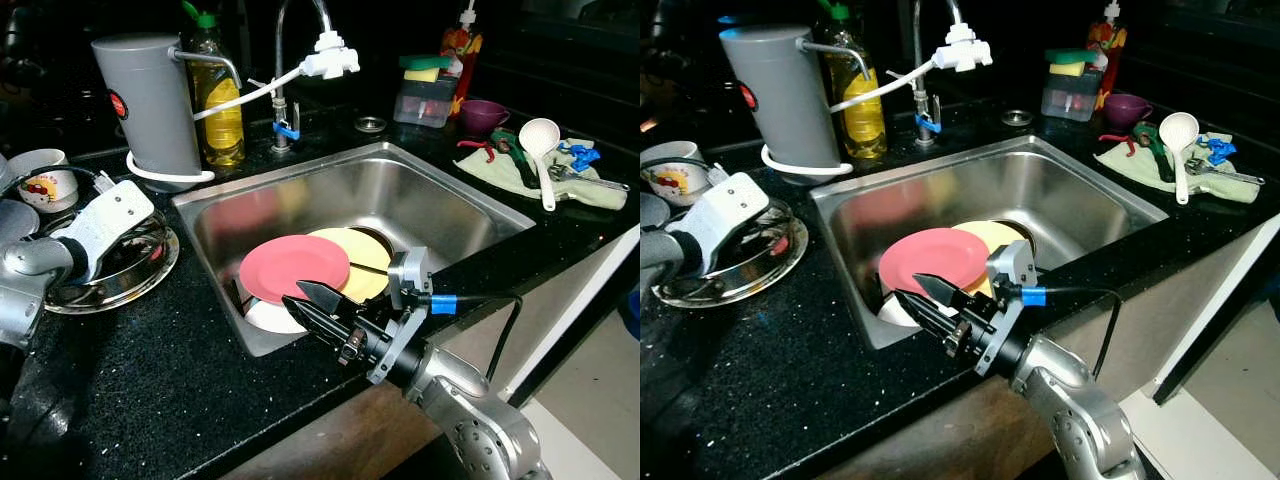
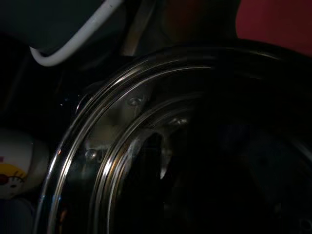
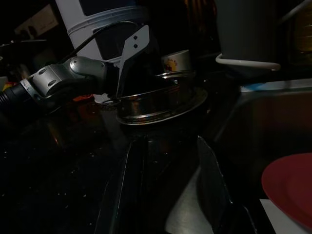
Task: Kitchen organization
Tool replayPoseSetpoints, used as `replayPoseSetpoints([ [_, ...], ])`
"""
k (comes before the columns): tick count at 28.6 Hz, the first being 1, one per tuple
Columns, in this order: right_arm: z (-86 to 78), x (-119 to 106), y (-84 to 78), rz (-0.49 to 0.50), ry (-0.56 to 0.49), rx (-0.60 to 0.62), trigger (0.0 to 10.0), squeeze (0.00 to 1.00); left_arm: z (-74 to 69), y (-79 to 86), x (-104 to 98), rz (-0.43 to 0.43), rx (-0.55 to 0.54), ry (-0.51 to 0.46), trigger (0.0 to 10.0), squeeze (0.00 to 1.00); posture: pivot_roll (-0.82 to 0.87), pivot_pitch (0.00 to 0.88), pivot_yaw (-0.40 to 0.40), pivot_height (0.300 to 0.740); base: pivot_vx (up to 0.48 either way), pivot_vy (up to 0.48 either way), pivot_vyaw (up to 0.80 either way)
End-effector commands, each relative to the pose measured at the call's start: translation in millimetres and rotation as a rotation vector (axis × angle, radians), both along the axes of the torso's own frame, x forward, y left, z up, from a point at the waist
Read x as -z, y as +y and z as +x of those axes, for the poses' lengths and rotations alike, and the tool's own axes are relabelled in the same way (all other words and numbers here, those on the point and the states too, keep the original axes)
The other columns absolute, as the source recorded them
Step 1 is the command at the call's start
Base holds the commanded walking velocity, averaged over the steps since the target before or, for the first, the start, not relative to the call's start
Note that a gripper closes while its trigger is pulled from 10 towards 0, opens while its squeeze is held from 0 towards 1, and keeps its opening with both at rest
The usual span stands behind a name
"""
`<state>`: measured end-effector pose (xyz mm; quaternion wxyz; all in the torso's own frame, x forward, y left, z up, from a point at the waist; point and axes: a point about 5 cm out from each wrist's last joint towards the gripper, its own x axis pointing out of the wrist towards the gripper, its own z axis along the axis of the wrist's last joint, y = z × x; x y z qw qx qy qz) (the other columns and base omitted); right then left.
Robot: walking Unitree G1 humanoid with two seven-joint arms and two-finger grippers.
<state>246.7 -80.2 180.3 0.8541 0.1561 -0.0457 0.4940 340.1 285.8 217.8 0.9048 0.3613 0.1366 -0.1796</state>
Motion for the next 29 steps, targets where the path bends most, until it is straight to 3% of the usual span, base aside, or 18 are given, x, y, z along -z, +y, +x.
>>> replayPoseSetpoints([
  [1,-1.7,-2.5,-1.2,0.019,0.002,0.002,10.0,0.0,-0.3,-3.1,13.9,-0.032,0.012,0.058,0.0,0.0,-0.06,0.0,-0.011,0.74,0.0,0.0,0.0],
  [8,-0.5,-2.5,-1.0,0.018,0.003,0.002,10.0,0.0,4.3,-8.4,4.1,-0.096,0.017,0.002,0.0,0.0,-0.06,0.0,-0.014,0.74,0.0,0.0,0.0],
  [10,0.1,-2.3,-1.1,0.016,0.003,0.002,10.0,0.0,7.1,-11.5,-11.5,-0.15,0.009,-0.072,0.0,0.0,-0.06,0.0,-0.015,0.74,0.0,0.0,0.0],
  [16,0.9,-1.8,-1.4,0.014,0.003,0.003,10.0,0.0,9.3,-15.2,-29.0,-0.19,-0.001,-0.158,0.0,0.0,-0.06,0.0,-0.015,0.74,0.0,0.0,0.0],
  [21,2.4,-0.6,-1.8,0.008,0.003,0.004,10.0,0.0,6.8,-26.2,-66.1,-0.23,-0.01,-0.345,0.0,0.0,-0.06,0.0,-0.018,0.74,0.0,0.0,0.0],
  [29,3.2,0.4,-1.4,0.01,0.004,0.003,10.0,0.0,0.7,-35.2,-94.1,-0.327,0.025,-0.457,0.0,0.0,-0.06,0.0,-0.018,0.74,0.0,0.0,0.0],
])
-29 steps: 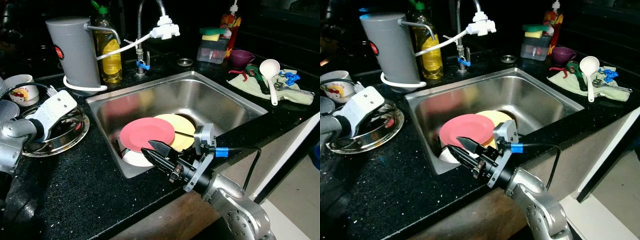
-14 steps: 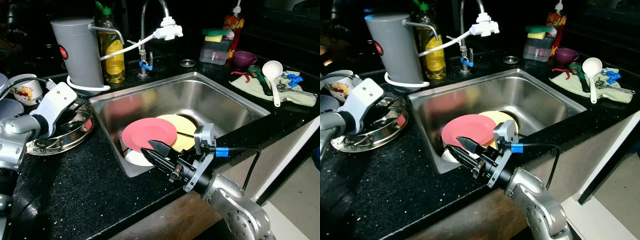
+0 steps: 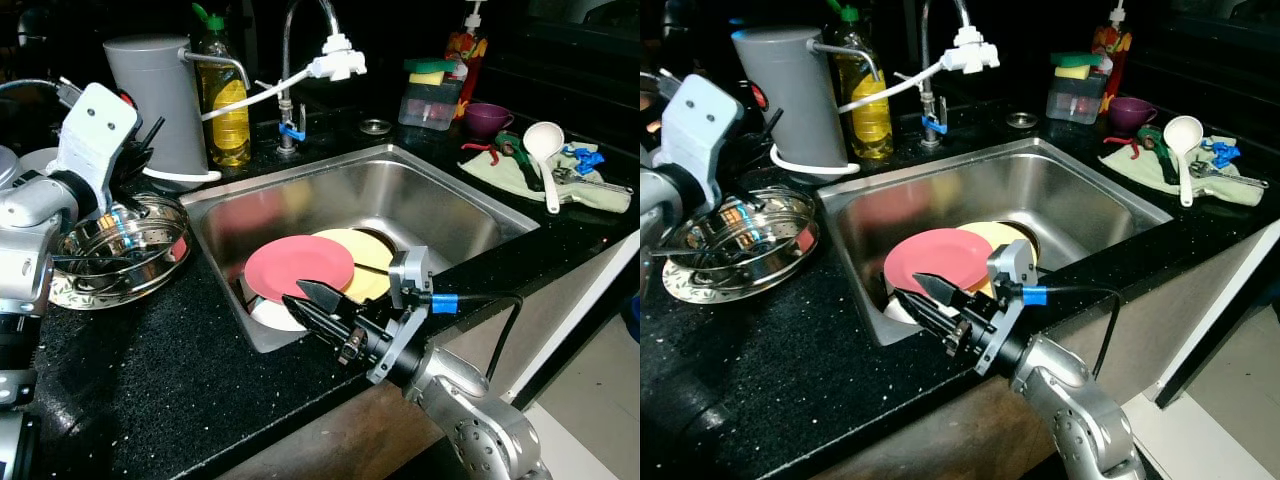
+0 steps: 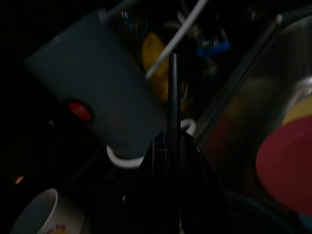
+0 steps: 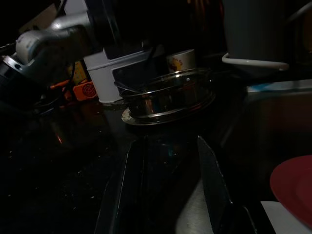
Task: Kitchen organization
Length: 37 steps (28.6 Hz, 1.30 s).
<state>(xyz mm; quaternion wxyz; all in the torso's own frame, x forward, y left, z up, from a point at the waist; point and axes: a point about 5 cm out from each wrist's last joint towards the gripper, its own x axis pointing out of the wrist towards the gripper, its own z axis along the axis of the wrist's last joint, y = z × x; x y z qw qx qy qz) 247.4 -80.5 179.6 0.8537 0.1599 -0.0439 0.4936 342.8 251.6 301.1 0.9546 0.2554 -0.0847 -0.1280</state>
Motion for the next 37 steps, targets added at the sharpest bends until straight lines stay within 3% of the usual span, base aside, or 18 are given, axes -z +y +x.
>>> replayPoseSetpoints([
  [1,2.6,-0.2,-1.0,0.005,-0.003,0.004,10.0,0.0,-3.3,-4.2,-16.9,-0.078,0.037,-0.074,0.0,0.0,-0.05,0.0,-0.02,0.74,0.0,0.0,0.0],
  [2,2.6,-0.2,-1.0,0.005,-0.003,0.004,10.0,0.0,-3.3,-4.2,-16.9,-0.078,0.037,-0.074,0.0,0.0,-0.05,0.0,-0.02,0.74,0.0,0.0,0.0],
  [3,2.7,-0.2,-0.9,0.006,-0.003,0.005,10.0,0.0,-5.4,-9.5,-23.4,-0.151,0.09,-0.111,0.0,0.0,-0.05,0.0,-0.018,0.74,0.0,0.0,0.0],
  [6,2.7,-0.2,-0.4,0.007,-0.003,0.005,10.0,0.0,-17.0,-39.1,-36.3,-0.503,0.38,-0.16,0.0,0.0,-0.06,0.0,-0.014,0.74,0.0,0.0,0.0],
  [9,2.8,-0.5,-0.2,0.008,-0.004,0.007,10.0,0.0,-23.5,-58.3,-31.2,-0.646,0.556,-0.108,0.0,0.0,-0.06,0.0,-0.01,0.74,0.0,0.0,0.0],
  [11,2.8,-0.5,-0.2,0.008,-0.004,0.007,10.0,0.0,-23.5,-58.3,-31.2,-0.646,0.556,-0.108,0.0,0.0,-0.06,0.0,-0.01,0.74,0.0,0.0,0.0],
  [13,2.8,-0.8,-0.3,0.01,-0.004,0.01,10.0,0.0,-25.8,-74.3,-20.9,-0.673,0.635,-0.058,0.0,0.0,-0.06,0.0,-0.008,0.74,0.0,0.0,0.0],
  [19,3.4,-1.1,-1.0,0.022,0.007,0.017,10.0,0.0,-25.3,-101.3,-0.9,-0.647,0.695,0.032,0.0,0.0,-0.06,0.0,-0.006,0.74,0.0,0.0,0.0],
  [20,3.8,-1.3,-1.2,0.028,0.011,0.019,10.0,0.0,-22.3,-107.7,5.8,-0.625,0.671,0.062,4.2,0.0,-0.06,0.0,-0.005,0.74,0.0,0.0,0.0],
  [22,3.8,-1.3,-1.2,0.028,0.011,0.019,10.0,0.0,-22.3,-107.7,5.8,-0.625,0.671,0.062,4.2,0.0,-0.06,0.0,-0.005,0.74,0.0,0.0,0.0],
  [23,4.0,-1.5,-1.4,0.034,0.015,0.021,10.0,0.0,-18.8,-112.7,11.3,-0.613,0.641,0.087,10.0,0.0,-0.06,0.0,-0.004,0.74,0.0,0.0,0.0],
  [27,4.1,-1.6,-1.3,0.038,0.021,0.022,10.0,0.0,-10.3,-130.3,31.2,-0.508,0.521,0.137,10.0,0.0,-0.06,0.0,0.0,0.74,0.0,0.0,-0.59],
  [36,4.2,-1.8,-1.6,0.04,0.02,0.027,10.0,0.0,-4.4,-135.4,50.9,-0.367,0.383,0.134,10.0,0.0,-0.06,0.0,-0.001,0.74,0.0,0.0,-0.35],
  [37,4.6,-1.9,-1.7,0.038,0.018,0.027,10.0,0.0,-2.4,-135.5,64.4,-0.339,0.322,0.163,10.0,0.43,-0.06,0.0,-0.001,0.74,0.0,0.0,0.0],
])
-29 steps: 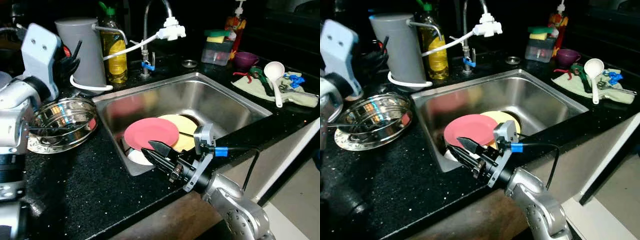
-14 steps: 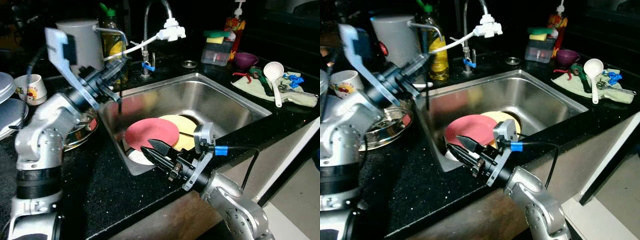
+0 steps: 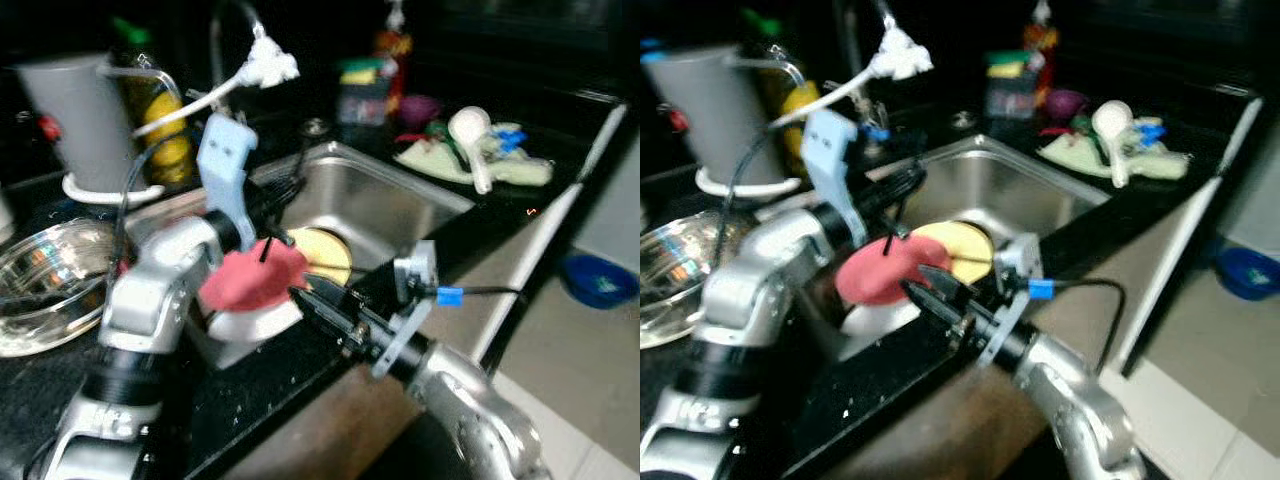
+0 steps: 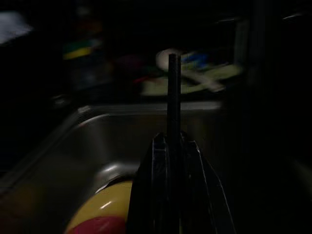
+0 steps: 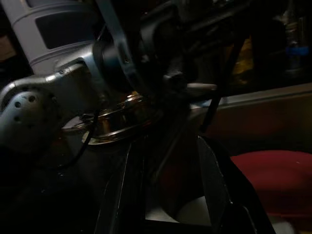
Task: Kitchen organization
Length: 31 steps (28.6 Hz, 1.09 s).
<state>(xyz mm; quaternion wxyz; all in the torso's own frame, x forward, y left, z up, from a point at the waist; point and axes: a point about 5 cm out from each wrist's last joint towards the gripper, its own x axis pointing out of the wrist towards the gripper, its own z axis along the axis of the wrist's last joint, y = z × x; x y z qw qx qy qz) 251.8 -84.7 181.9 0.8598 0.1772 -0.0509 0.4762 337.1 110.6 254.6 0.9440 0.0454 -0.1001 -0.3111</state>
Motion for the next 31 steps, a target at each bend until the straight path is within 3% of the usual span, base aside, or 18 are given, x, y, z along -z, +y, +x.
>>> replayPoseSetpoints([
  [1,0.2,0.5,2.6,0.002,0.006,-0.01,10.0,0.0,3.6,5.1,22.4,0.059,-0.082,0.063,10.0,0.43,-0.06,0.0,-0.002,0.74,0.0,0.0,0.0],
  [3,0.2,0.5,2.6,0.002,0.006,-0.01,10.0,0.0,3.6,5.1,22.4,0.059,-0.082,0.063,10.0,0.43,-0.06,0.0,-0.002,0.74,0.0,0.0,0.0],
  [4,0.4,0.5,2.7,0.002,0.005,-0.009,10.0,0.0,3.5,5.0,26.6,0.065,-0.096,0.078,10.0,1.0,-0.06,0.0,-0.002,0.74,0.0,0.0,0.0],
  [12,0.9,0.6,3.3,0.001,0.005,-0.011,10.0,0.0,4.7,9.4,40.5,0.128,-0.182,0.093,10.0,1.0,-0.06,0.0,-0.003,0.74,0.0,0.0,0.0],
  [16,1.3,0.6,3.6,0.005,0.007,-0.012,10.0,0.0,4.4,17.9,17.8,0.122,-0.251,-0.029,10.0,1.0,-0.05,0.0,-0.003,0.74,0.0,0.0,0.0],
  [17,1.4,0.4,3.6,0.008,0.007,-0.012,10.0,0.0,3.9,24.3,5.6,0.146,-0.308,-0.104,10.0,0.0,-0.05,0.0,-0.003,0.74,0.0,0.0,0.0],
  [21,-0.4,0.2,4.3,-0.033,-0.026,-0.017,10.0,0.0,-4.6,50.5,-34.8,0.361,-0.532,-0.346,10.0,0.0,-0.05,0.0,-0.003,0.74,0.0,0.0,0.2],
  [26,-2.7,0.5,6.3,-0.05,-0.04,-0.035,10.0,0.0,-11.8,58.9,-46.3,0.463,-0.568,-0.409,10.0,0.0,-0.04,0.0,-0.005,0.74,0.0,0.0,0.79],
  [28,-3.1,0.8,6.6,-0.045,-0.037,-0.042,10.0,0.0,-20.0,70.1,-55.0,0.526,-0.574,-0.425,10.0,0.0,-0.04,0.0,-0.005,0.74,0.0,0.0,0.79],
  [31,-3.1,0.8,6.7,-0.04,-0.035,-0.044,10.0,0.0,-23.0,74.5,-57.1,0.551,-0.565,-0.419,10.0,0.0,-0.04,0.0,-0.005,0.74,0.0,0.0,0.79],
])
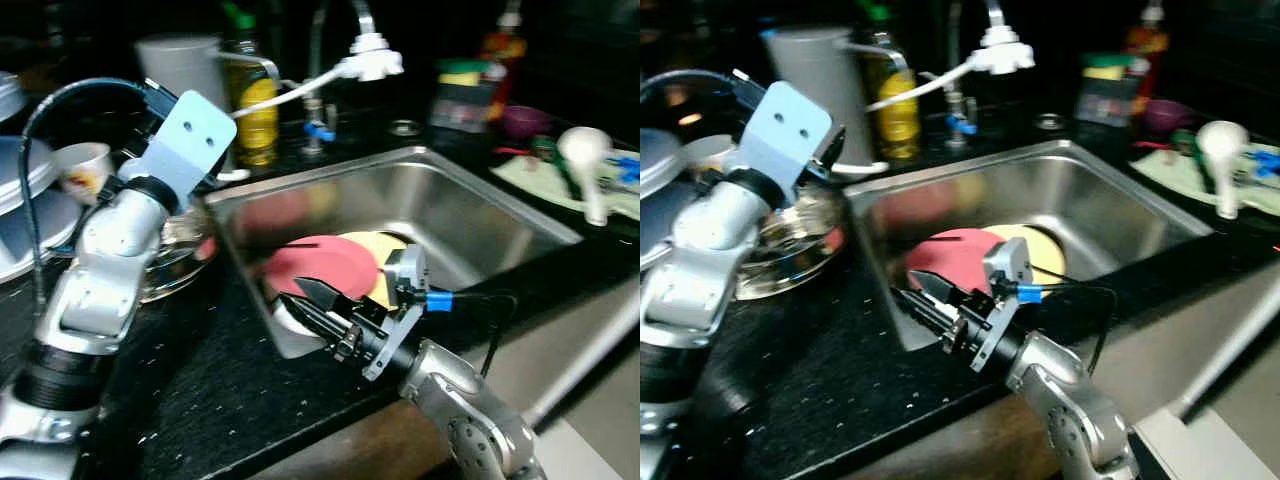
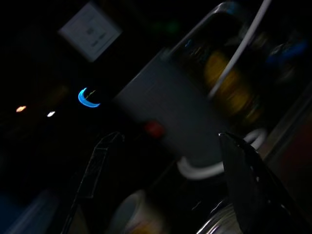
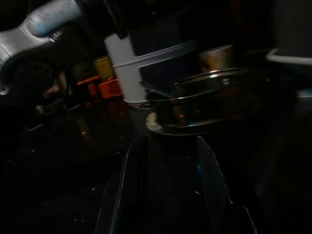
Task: Kitchen organization
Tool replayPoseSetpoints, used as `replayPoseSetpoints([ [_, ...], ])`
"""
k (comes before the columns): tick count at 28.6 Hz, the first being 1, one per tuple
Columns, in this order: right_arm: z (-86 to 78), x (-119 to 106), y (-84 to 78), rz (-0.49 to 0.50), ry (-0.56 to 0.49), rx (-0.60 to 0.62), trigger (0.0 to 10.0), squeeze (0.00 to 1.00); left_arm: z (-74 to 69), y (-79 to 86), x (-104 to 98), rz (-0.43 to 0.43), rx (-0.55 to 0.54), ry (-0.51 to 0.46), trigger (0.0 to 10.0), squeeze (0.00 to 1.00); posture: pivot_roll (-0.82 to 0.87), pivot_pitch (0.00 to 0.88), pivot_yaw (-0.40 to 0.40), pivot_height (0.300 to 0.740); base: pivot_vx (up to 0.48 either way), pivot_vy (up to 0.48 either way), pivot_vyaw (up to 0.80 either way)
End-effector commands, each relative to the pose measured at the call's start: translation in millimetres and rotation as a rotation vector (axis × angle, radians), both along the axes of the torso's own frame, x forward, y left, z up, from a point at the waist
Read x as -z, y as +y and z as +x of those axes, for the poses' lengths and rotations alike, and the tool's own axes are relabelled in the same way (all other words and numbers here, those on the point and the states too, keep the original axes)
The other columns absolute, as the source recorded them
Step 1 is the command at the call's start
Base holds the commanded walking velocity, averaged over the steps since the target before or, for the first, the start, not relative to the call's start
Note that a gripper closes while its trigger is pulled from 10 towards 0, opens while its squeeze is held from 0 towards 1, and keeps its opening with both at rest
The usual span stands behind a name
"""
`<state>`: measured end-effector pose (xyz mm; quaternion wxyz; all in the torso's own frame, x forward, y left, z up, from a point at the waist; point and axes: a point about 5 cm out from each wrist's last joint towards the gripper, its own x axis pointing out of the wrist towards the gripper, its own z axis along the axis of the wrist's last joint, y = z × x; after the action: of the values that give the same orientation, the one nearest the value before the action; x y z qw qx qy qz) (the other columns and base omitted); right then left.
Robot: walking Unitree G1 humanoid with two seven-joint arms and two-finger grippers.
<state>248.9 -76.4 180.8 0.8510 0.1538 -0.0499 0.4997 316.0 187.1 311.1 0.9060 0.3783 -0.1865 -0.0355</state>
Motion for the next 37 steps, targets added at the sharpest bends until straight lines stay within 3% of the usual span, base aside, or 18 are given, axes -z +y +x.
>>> replayPoseSetpoints([
  [1,-0.3,-0.2,-1.5,0.003,-0.003,0.0,10.0,0.0,-4.2,1.2,-0.6,0.035,0.024,0.032,10.0,0.0,-0.04,0.0,-0.005,0.74,0.0,0.0,0.79],
  [2,-0.3,-0.2,-1.5,0.003,-0.003,0.0,10.0,0.0,-4.2,1.2,-0.6,0.035,0.024,0.032,10.0,0.0,-0.04,0.0,-0.005,0.74,0.0,0.0,0.79],
  [5,-0.1,0.3,-1.4,0.013,0.005,-0.007,10.0,0.0,-11.5,6.4,8.2,0.107,0.117,0.172,10.0,0.0,-0.03,0.0,-0.007,0.74,0.0,0.0,0.79],
  [8,-0.1,0.6,-1.5,0.015,0.007,-0.007,10.0,0.0,-14.8,6.4,12.3,0.154,0.151,0.216,10.0,0.0,-0.03,0.0,-0.008,0.74,0.0,0.0,0.79],
  [9,0.5,1.2,-1.7,0.022,0.015,-0.007,10.0,0.0,-20.5,7.9,21.3,0.209,0.204,0.309,10.0,0.0,-0.03,0.0,-0.009,0.74,0.0,0.0,0.61],
  [11,1.4,1.6,-2.0,0.03,0.026,-0.004,10.0,0.0,-24.3,10.0,28.6,0.24,0.242,0.377,10.0,0.0,-0.03,0.0,-0.009,0.74,0.0,0.0,0.3],
  [18,3.3,2.2,-2.8,0.033,0.036,-0.001,10.0,0.0,-31.6,17.4,49.3,0.33,0.295,0.556,10.0,0.0,-0.03,0.0,-0.013,0.74,0.0,0.0,0.0],
  [27,4.3,2.2,-2.1,0.031,0.036,0.0,10.0,0.0,-38.2,27.0,65.9,0.402,0.355,0.717,10.0,0.0,-0.03,0.0,-0.011,0.74,0.0,0.0,0.0],
  [37,4.6,2.2,-2.3,0.03,0.035,0.005,10.0,0.0,-37.0,31.5,67.2,0.422,0.369,0.762,10.0,0.0,-0.04,0.0,-0.006,0.74,0.0,0.0,0.0],
])
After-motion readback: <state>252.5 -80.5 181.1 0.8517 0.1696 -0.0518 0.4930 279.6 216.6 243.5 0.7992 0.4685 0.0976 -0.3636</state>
